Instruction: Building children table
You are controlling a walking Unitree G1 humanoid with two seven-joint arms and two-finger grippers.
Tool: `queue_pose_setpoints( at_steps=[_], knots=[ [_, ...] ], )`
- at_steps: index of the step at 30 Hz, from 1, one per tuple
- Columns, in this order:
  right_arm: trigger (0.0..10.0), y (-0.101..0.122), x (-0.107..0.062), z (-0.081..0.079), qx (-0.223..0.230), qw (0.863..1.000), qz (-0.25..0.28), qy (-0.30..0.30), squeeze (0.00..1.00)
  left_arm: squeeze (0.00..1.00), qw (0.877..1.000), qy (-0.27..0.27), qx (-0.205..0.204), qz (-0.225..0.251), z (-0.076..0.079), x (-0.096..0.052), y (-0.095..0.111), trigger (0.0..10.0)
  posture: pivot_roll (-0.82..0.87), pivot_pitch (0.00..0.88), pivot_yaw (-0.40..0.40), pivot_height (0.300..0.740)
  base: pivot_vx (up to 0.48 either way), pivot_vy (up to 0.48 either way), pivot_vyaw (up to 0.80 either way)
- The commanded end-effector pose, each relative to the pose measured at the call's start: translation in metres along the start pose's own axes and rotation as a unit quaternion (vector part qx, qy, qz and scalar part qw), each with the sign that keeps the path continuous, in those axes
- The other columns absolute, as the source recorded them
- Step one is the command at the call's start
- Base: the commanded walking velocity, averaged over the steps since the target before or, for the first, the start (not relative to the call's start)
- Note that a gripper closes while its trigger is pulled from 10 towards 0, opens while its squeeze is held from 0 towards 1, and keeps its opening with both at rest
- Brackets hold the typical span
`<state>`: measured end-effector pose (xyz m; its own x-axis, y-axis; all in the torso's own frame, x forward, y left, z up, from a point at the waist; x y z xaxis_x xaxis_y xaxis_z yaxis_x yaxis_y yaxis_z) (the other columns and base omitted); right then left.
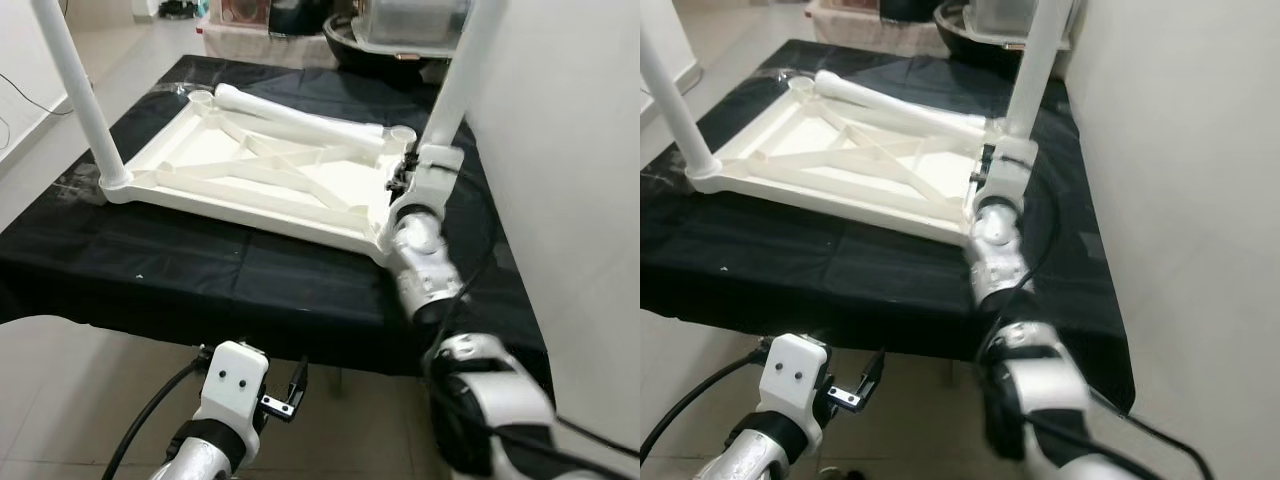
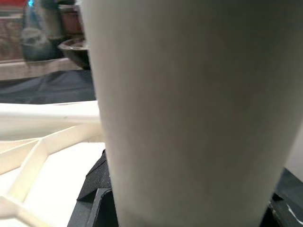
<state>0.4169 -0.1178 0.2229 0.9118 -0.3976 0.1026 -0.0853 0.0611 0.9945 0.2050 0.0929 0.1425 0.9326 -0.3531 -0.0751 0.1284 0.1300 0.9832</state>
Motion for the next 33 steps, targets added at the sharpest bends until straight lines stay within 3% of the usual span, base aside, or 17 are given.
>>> queue_pose_setpoints(
  at_steps=[1,5,6,7,10,11,12,16,17,20,21,25,27,28,30,31,33],
  knots=[
    [0.0,-0.023,-0.005,0.005,0.011,0.997,-0.065,-0.049,0.00,0.00,1.000,0.006,0.000,-0.008,-0.001,0.000,-0.005,10.0,0.12,0.126,-0.083,0.740,0.000,0.000,0.00],
    [0.0,-0.018,-0.017,-0.016,0.036,0.993,-0.084,-0.072,0.00,0.00,1.000,0.006,-0.001,-0.007,0.000,0.000,-0.005,10.0,0.12,0.127,-0.085,0.740,0.000,0.000,0.00],
    [1.0,-0.016,-0.021,-0.022,0.045,0.992,-0.089,-0.074,0.00,0.00,1.000,0.005,-0.002,-0.007,0.000,0.001,-0.005,10.0,0.12,0.129,-0.086,0.740,0.000,0.000,0.00],
    [10.0,-0.013,-0.022,-0.027,0.047,0.993,-0.088,-0.060,0.00,0.00,1.000,0.004,-0.003,-0.006,0.001,0.001,-0.005,10.0,0.12,0.128,-0.086,0.740,0.000,0.000,0.00],
    [10.0,-0.011,-0.024,-0.030,0.046,0.994,-0.087,-0.054,0.00,0.00,1.000,0.004,-0.003,-0.006,0.001,0.001,-0.006,10.0,0.12,0.128,-0.086,0.740,0.000,0.000,0.00],
    [10.0,-0.008,-0.025,-0.032,0.044,0.997,-0.065,-0.020,0.22,0.00,1.000,0.003,-0.004,-0.006,0.001,0.001,-0.006,10.0,0.11,0.127,-0.084,0.740,0.000,0.000,0.00],
    [10.0,-0.006,-0.026,-0.033,0.047,0.998,-0.049,0.012,1.00,0.00,1.000,0.003,-0.005,-0.006,0.000,0.002,-0.006,10.0,0.11,0.127,-0.084,0.740,0.000,0.000,0.00],
    [10.0,-0.004,-0.028,-0.029,0.049,0.998,-0.029,0.034,1.00,0.00,1.000,0.002,-0.005,-0.006,0.000,0.002,-0.007,10.0,0.11,0.122,-0.081,0.740,0.000,0.000,0.00],
    [10.0,-0.003,-0.026,-0.023,0.049,0.998,-0.017,0.044,0.80,0.00,1.000,0.001,-0.005,-0.005,0.000,0.003,-0.007,10.0,0.10,0.117,-0.078,0.740,0.000,0.000,0.00],
    [10.0,-0.002,-0.025,-0.019,0.048,0.998,-0.009,0.049,0.80,0.00,1.000,0.000,-0.005,-0.005,-0.001,0.003,-0.007,10.0,0.10,0.117,-0.078,0.740,0.000,0.000,0.00],
    [10.0,0.000,-0.020,-0.011,0.062,0.994,0.011,0.087,0.00,0.00,1.000,-0.001,-0.006,-0.006,-0.001,0.004,-0.008,10.0,0.10,0.108,-0.073,0.740,0.000,0.000,0.00],
    [10.0,0.004,-0.014,-0.006,0.068,0.988,0.037,0.135,0.00,0.00,1.000,-0.001,-0.006,-0.006,-0.001,0.004,-0.009,10.0,0.10,0.101,-0.074,0.740,0.000,0.000,0.00],
    [10.0,0.012,-0.002,0.003,0.071,0.965,0.076,0.241,0.00,0.00,1.000,-0.002,-0.006,-0.007,-0.001,0.006,-0.010,10.0,0.10,0.098,-0.075,0.740,0.000,0.000,0.00],
    [10.0,0.012,-0.002,0.003,0.071,0.965,0.076,0.241,0.00,0.00,1.000,-0.002,-0.006,-0.007,-0.001,0.006,-0.010,10.0,0.10,0.098,-0.075,0.740,0.000,0.000,0.00],
    [10.0,0.018,0.008,0.012,0.052,0.936,0.094,0.335,0.00,0.00,1.000,-0.003,-0.005,-0.006,-0.001,0.006,-0.011,10.0,0.10,0.092,-0.074,0.740,0.000,0.000,0.00],
    [10.0,0.018,0.008,0.012,0.052,0.936,0.094,0.335,0.00,0.00,1.000,-0.003,-0.005,-0.006,-0.001,0.006,-0.011,10.0,0.10,0.092,-0.074,0.740,0.000,0.000,0.00],
    [10.0,0.021,0.014,0.015,0.032,0.912,0.088,0.400,0.00,0.00,1.000,-0.004,-0.005,-0.006,-0.001,0.005,-0.011,10.0,0.10,0.091,-0.075,0.740,0.000,0.000,0.00]
  ],
)
Point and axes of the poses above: a point about 5 cm out from each wrist's last joint towards the gripper, its own x axis pointing out of the wrist towards the gripper, its own y axis along the axis of the wrist's last joint, z = x × y, the point moved 2 cm from there along x, pointing out of the wrist towards the gripper, and after that the axes turned 11 degrees about -x, right-handed, at the moved point
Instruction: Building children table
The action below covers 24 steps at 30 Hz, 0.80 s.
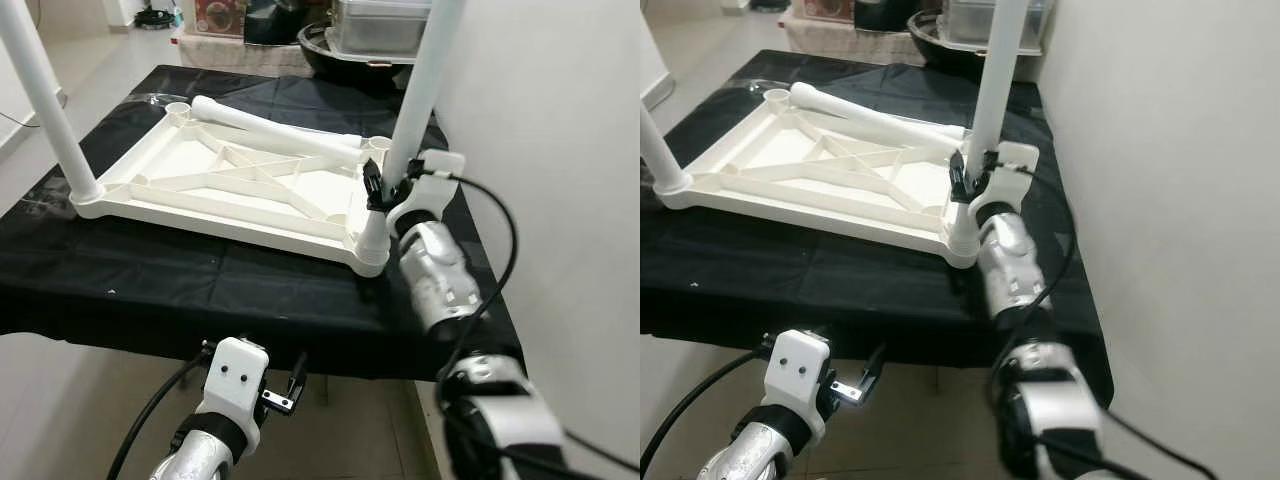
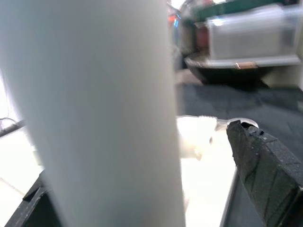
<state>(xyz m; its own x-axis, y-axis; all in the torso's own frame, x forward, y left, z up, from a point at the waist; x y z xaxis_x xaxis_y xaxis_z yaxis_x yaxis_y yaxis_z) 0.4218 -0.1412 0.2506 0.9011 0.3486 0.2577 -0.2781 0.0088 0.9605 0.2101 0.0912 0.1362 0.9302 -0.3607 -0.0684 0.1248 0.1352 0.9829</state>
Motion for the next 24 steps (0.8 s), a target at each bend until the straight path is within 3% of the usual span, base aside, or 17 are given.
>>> queue_pose_setpoints(
  at_steps=[1,7,9,10,12,15,17,23,24],
  knots=[
    [10.0,-0.005,0.002,-0.006,0.009,0.998,-0.016,0.066,0.00,0.00,1.000,-0.001,-0.003,-0.008,0.001,-0.001,-0.005,10.0,0.11,0.095,-0.080,0.740,0.000,0.000,0.00],
    [10.0,-0.006,0.005,-0.013,0.034,0.989,-0.039,0.137,0.00,0.00,1.000,-0.001,-0.003,-0.008,0.003,-0.003,-0.005,10.0,0.13,0.106,-0.091,0.740,0.000,0.000,0.00],
    [10.0,-0.004,0.005,-0.020,0.062,0.977,-0.047,0.200,0.00,0.00,1.000,0.000,-0.005,-0.008,0.006,-0.006,-0.004,10.0,0.15,0.123,-0.102,0.740,0.000,0.000,0.00],
    [10.0,-0.004,0.005,-0.020,0.062,0.977,-0.047,0.200,0.00,0.00,1.000,0.000,-0.005,-0.008,0.006,-0.006,-0.004,10.0,0.15,0.123,-0.102,0.740,0.000,0.000,0.00],
    [10.0,-0.001,0.003,-0.028,0.078,0.960,-0.045,0.264,0.00,0.00,1.000,0.000,-0.007,-0.008,0.008,-0.009,-0.003,10.0,0.16,0.139,-0.106,0.740,0.000,0.000,0.00],
    [10.0,0.000,0.002,-0.032,0.079,0.952,-0.044,0.292,0.00,0.00,1.000,0.000,-0.008,-0.008,0.009,-0.011,-0.002,10.0,0.16,0.145,-0.108,0.740,0.000,0.000,0.00],
    [10.0,0.000,0.000,-0.040,0.073,0.935,-0.050,0.344,0.00,0.00,1.000,0.000,-0.009,-0.008,0.009,-0.012,-0.001,10.0,0.16,0.151,-0.109,0.740,0.000,0.000,0.00],
    [10.0,0.004,-0.003,-0.051,0.066,0.912,-0.046,0.403,0.00,0.00,1.000,0.001,-0.011,-0.010,0.010,-0.015,-0.001,10.0,0.17,0.164,-0.112,0.740,0.000,0.000,0.00],
    [9.0,0.007,-0.004,-0.055,0.066,0.902,-0.038,0.425,0.00,0.00,1.000,0.001,-0.012,-0.010,0.010,-0.015,0.000,10.0,0.17,0.169,-0.112,0.740,0.000,0.000,0.00]
  ],
)
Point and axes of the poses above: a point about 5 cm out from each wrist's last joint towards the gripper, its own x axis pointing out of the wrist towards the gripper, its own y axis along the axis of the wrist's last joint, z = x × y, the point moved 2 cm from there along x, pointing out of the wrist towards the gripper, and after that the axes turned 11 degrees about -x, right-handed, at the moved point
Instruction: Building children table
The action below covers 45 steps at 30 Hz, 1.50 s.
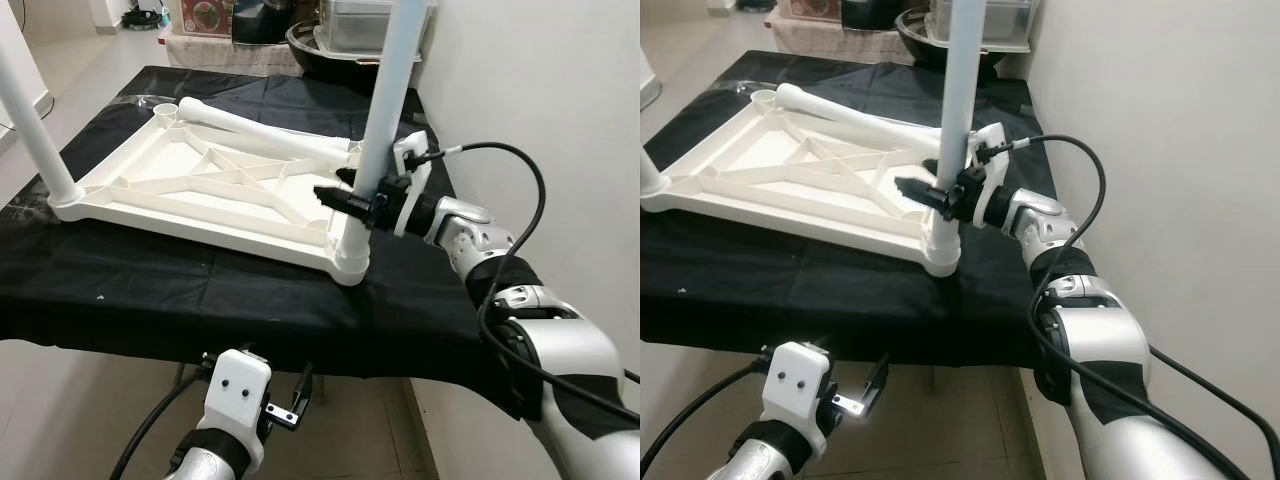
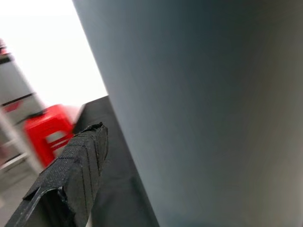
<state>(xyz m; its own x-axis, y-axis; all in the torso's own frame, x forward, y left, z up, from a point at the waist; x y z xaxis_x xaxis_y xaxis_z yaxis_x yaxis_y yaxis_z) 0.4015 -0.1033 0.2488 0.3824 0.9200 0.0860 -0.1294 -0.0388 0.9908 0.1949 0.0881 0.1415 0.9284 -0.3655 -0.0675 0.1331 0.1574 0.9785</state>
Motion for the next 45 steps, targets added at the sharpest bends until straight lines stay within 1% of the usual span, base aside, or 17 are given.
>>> queue_pose_setpoints(
  at_steps=[1,3,4,6,7,16,23,27,29,30,34,35,36,40,41,44,45],
  knots=[
    [9.0,0.003,0.011,-0.010,-0.004,0.999,0.001,0.052,0.00,0.00,1.000,0.004,-0.001,-0.011,0.001,-0.002,-0.003,10.0,0.17,0.169,-0.112,0.740,0.000,0.000,0.00],
    [9.0,0.004,0.011,-0.011,-0.004,0.998,0.003,0.059,0.00,0.00,1.000,0.004,-0.001,-0.011,0.001,-0.003,-0.003,10.0,0.17,0.169,-0.112,0.740,0.000,0.000,0.00],
    [4.0,0.006,0.012,-0.014,0.000,0.997,0.012,0.082,0.00,0.00,1.000,0.003,-0.001,-0.011,0.002,-0.003,-0.003,10.0,0.17,0.169,-0.112,0.740,0.000,0.000,0.00],
    [4.0,0.006,0.012,-0.014,0.000,0.997,0.012,0.082,0.00,0.00,1.000,0.003,-0.001,-0.011,0.002,-0.003,-0.003,10.0,0.17,0.169,-0.112,0.740,0.000,0.000,0.00],
    [0.0,0.008,0.013,-0.018,0.001,0.995,0.020,0.102,0.00,0.00,1.000,0.003,-0.001,-0.012,0.002,-0.003,-0.003,10.0,0.17,0.169,-0.112,0.740,0.000,0.000,0.00],
    [0.0,-0.011,0.010,0.000,-0.034,0.998,-0.023,-0.047,0.00,0.00,1.000,0.004,0.004,-0.011,-0.001,0.002,-0.004,10.0,0.17,0.150,-0.107,0.740,0.000,0.000,0.00],
    [0.0,-0.020,-0.013,0.034,-0.053,0.953,-0.061,-0.292,0.00,0.00,1.000,0.003,0.005,-0.012,-0.003,0.006,-0.006,10.0,0.15,0.129,-0.094,0.740,0.000,0.000,0.00],
    [0.0,-0.043,-0.076,0.047,-0.032,0.752,-0.086,-0.652,0.00,0.00,1.000,-0.002,0.014,-0.013,-0.007,0.015,-0.009,10.0,0.12,0.098,-0.078,0.740,0.000,0.000,0.00],
    [0.0,-0.043,-0.076,0.047,-0.032,0.752,-0.086,-0.652,0.00,0.00,1.000,-0.002,0.014,-0.013,-0.007,0.015,-0.009,10.0,0.12,0.098,-0.078,0.740,0.000,0.000,0.00],
    [0.0,-0.046,-0.079,0.038,-0.016,0.708,-0.076,-0.702,0.00,0.00,1.000,-0.001,0.017,-0.012,-0.009,0.017,-0.009,10.0,0.12,0.089,-0.079,0.740,0.000,0.000,0.00],
    [0.0,-0.054,-0.054,0.014,0.041,0.667,-0.057,-0.742,0.00,0.00,1.000,0.002,0.023,-0.010,-0.011,0.020,-0.010,10.0,0.13,0.071,-0.071,0.740,0.000,0.000,0.00],
    [0.0,-0.058,-0.036,0.004,0.063,0.670,-0.052,-0.738,0.00,0.00,1.000,0.002,0.025,-0.009,-0.011,0.022,-0.010,10.0,0.13,0.068,-0.076,0.740,0.000,0.000,0.00],
    [6.9,-0.059,-0.020,-0.001,0.067,0.683,-0.056,-0.725,0.00,0.00,1.000,0.002,0.026,-0.008,-0.012,0.022,-0.011,10.0,0.14,0.066,-0.076,0.740,0.000,0.000,0.00],
    [10.0,-0.058,-0.009,-0.003,0.060,0.703,-0.054,-0.707,0.00,0.00,1.000,0.002,0.026,-0.008,-0.012,0.023,-0.011,10.0,0.13,0.062,-0.076,0.740,0.000,0.000,0.00],
    [10.0,-0.054,0.002,-0.003,0.044,0.738,-0.045,-0.671,1.00,0.00,1.000,0.002,0.026,-0.008,-0.012,0.024,-0.011,10.0,0.12,0.061,-0.076,0.740,0.000,0.000,0.00],
    [10.0,-0.046,0.006,-0.005,0.018,0.775,-0.037,-0.631,1.00,0.00,1.000,0.001,0.023,-0.007,-0.012,0.025,-0.013,10.0,0.11,0.056,-0.076,0.740,0.000,0.000,0.00],
    [10.0,-0.042,-0.003,0.000,0.001,0.795,-0.028,-0.606,0.44,0.00,1.000,-0.001,0.020,-0.007,-0.011,0.027,-0.014,10.0,0.11,0.053,-0.079,0.740,0.000,0.000,0.00]
  ],
)
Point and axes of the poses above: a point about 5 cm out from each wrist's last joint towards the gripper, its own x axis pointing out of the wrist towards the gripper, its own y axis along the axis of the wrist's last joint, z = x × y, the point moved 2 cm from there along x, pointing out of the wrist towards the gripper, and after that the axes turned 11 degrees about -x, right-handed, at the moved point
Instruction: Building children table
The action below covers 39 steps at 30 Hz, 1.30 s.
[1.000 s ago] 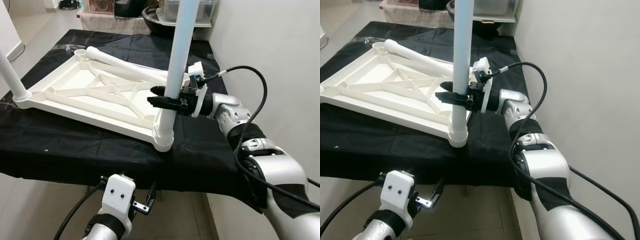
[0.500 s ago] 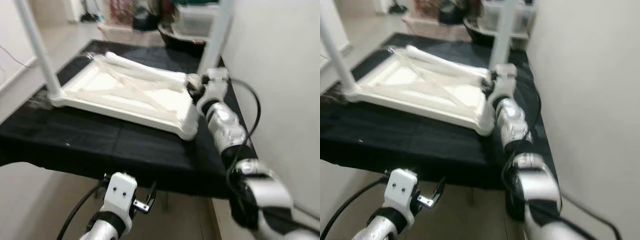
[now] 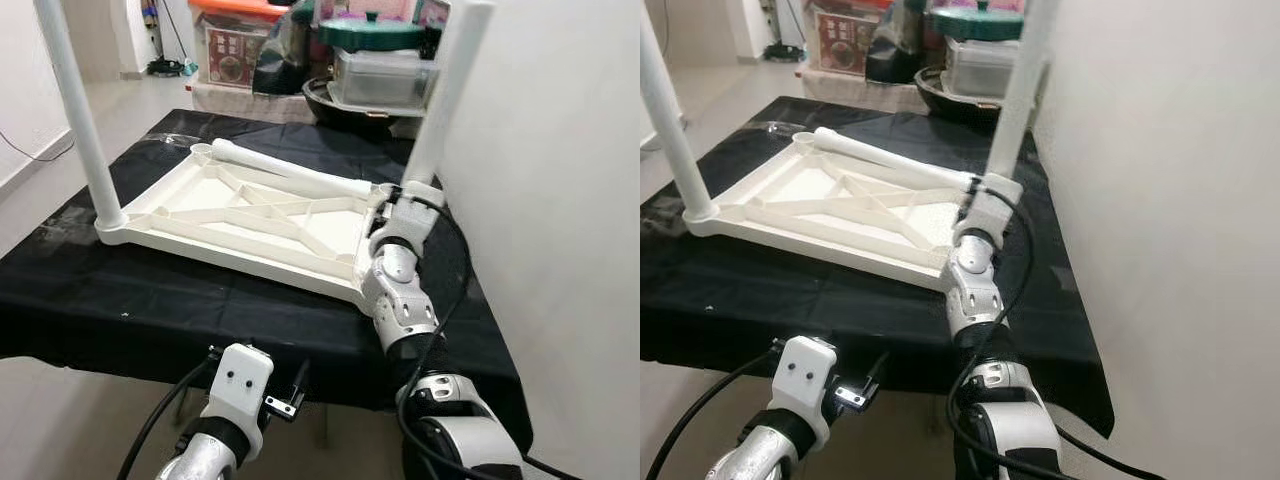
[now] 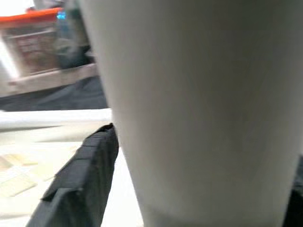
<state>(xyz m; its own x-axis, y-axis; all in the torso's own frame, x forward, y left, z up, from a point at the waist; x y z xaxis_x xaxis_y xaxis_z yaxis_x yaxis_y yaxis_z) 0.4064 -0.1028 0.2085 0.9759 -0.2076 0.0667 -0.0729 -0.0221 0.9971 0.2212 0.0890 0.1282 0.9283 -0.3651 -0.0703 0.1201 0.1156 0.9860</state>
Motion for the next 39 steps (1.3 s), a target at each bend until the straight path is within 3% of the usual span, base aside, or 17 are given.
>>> queue_pose_setpoints(
  at_steps=[1,2,9,12,15,17,23,25,26,27,33,34,35,36,37,38,39],
  knots=[
    [10.0,-0.001,-0.001,0.002,-0.004,0.999,0.004,0.039,0.44,0.00,1.000,-0.001,-0.002,-0.005,0.002,0.002,-0.005,10.0,0.11,0.053,-0.079,0.740,0.000,0.000,0.00],
    [10.0,0.002,0.004,0.008,-0.003,0.997,0.015,0.076,0.00,0.00,1.000,-0.002,-0.003,-0.005,0.002,0.002,-0.005,10.0,0.11,0.049,-0.079,0.740,0.000,0.000,0.00],
    [10.0,0.011,0.015,0.022,0.018,0.953,0.025,0.300,0.00,0.00,1.000,-0.005,-0.004,-0.005,0.002,0.004,-0.007,10.0,0.10,0.046,-0.080,0.740,0.000,0.000,0.00],
    [10.0,0.018,0.007,0.022,-0.013,0.874,0.020,0.485,0.00,0.00,1.000,-0.007,-0.005,-0.005,0.002,0.004,-0.008,10.0,0.10,0.040,-0.079,0.740,0.000,0.000,0.00],
    [10.0,0.018,0.002,0.020,-0.018,0.849,0.014,0.528,0.00,0.00,1.000,-0.008,-0.005,-0.005,0.002,0.004,-0.008,10.0,0.11,0.036,-0.088,0.740,0.000,0.000,0.00],
    [10.0,0.020,-0.012,0.011,-0.009,0.787,0.013,0.616,0.00,0.00,1.000,-0.009,-0.007,-0.006,0.003,0.004,-0.009,10.0,0.12,0.030,-0.094,0.740,0.000,0.000,0.00],
    [10.0,0.025,-0.022,-0.005,-0.005,0.736,0.019,0.677,0.00,0.00,1.000,-0.008,-0.008,-0.005,0.003,0.003,-0.010,10.0,0.15,0.028,-0.107,0.740,0.000,0.000,0.00],
    [3.4,0.022,-0.035,-0.024,-0.030,0.679,0.017,0.733,0.00,0.00,1.000,-0.008,-0.008,-0.005,0.003,0.002,-0.011,10.0,0.15,0.024,-0.113,0.740,0.000,0.000,0.00],
    [3.4,0.022,-0.035,-0.024,-0.030,0.679,0.017,0.733,0.00,0.00,1.000,-0.008,-0.008,-0.005,0.003,0.002,-0.011,10.0,0.15,0.024,-0.113,0.740,0.000,0.000,0.00],
    [0.0,0.018,-0.039,-0.031,-0.050,0.665,0.012,0.745,0.00,0.00,1.000,-0.008,-0.008,-0.005,0.003,0.002,-0.011,10.0,0.15,0.024,-0.113,0.740,0.000,0.000,0.00],
    [0.0,0.012,-0.037,-0.038,-0.075,0.684,0.019,0.726,0.00,0.00,1.000,-0.009,-0.009,-0.005,0.004,0.002,-0.012,10.0,0.15,0.021,-0.113,0.740,0.000,0.000,0.00],
    [0.0,0.010,-0.032,-0.036,-0.080,0.714,0.029,0.695,0.00,0.00,1.000,-0.010,-0.009,-0.005,0.004,0.003,-0.012,10.0,0.14,0.021,-0.108,0.740,0.000,0.000,0.00],
    [0.0,0.007,-0.020,-0.034,-0.082,0.773,0.022,0.628,0.00,0.00,1.000,-0.011,-0.009,-0.005,0.004,0.004,-0.012,10.0,0.13,0.020,-0.108,0.740,0.000,0.000,0.00],
    [0.0,0.007,-0.020,-0.034,-0.082,0.773,0.022,0.628,0.00,0.00,1.000,-0.011,-0.009,-0.005,0.004,0.004,-0.012,10.0,0.13,0.020,-0.108,0.740,0.000,0.000,0.00],
    [0.0,0.004,-0.005,-0.026,-0.088,0.839,0.014,0.537,0.00,0.00,1.000,-0.012,-0.009,-0.005,0.004,0.005,-0.012,10.0,0.13,0.021,-0.104,0.740,0.000,0.000,0.00],
    [0.0,0.002,0.004,-0.019,-0.092,0.876,0.007,0.473,0.00,0.00,1.000,-0.012,-0.009,-0.005,0.003,0.006,-0.012,10.0,0.13,0.021,-0.104,0.740,0.000,0.000,0.00],
    [0.0,0.002,0.004,-0.019,-0.092,0.876,0.007,0.473,0.00,0.00,1.000,-0.012,-0.009,-0.005,0.003,0.006,-0.012,10.0,0.13,0.021,-0.104,0.740,0.000,0.000,0.00]
  ],
)
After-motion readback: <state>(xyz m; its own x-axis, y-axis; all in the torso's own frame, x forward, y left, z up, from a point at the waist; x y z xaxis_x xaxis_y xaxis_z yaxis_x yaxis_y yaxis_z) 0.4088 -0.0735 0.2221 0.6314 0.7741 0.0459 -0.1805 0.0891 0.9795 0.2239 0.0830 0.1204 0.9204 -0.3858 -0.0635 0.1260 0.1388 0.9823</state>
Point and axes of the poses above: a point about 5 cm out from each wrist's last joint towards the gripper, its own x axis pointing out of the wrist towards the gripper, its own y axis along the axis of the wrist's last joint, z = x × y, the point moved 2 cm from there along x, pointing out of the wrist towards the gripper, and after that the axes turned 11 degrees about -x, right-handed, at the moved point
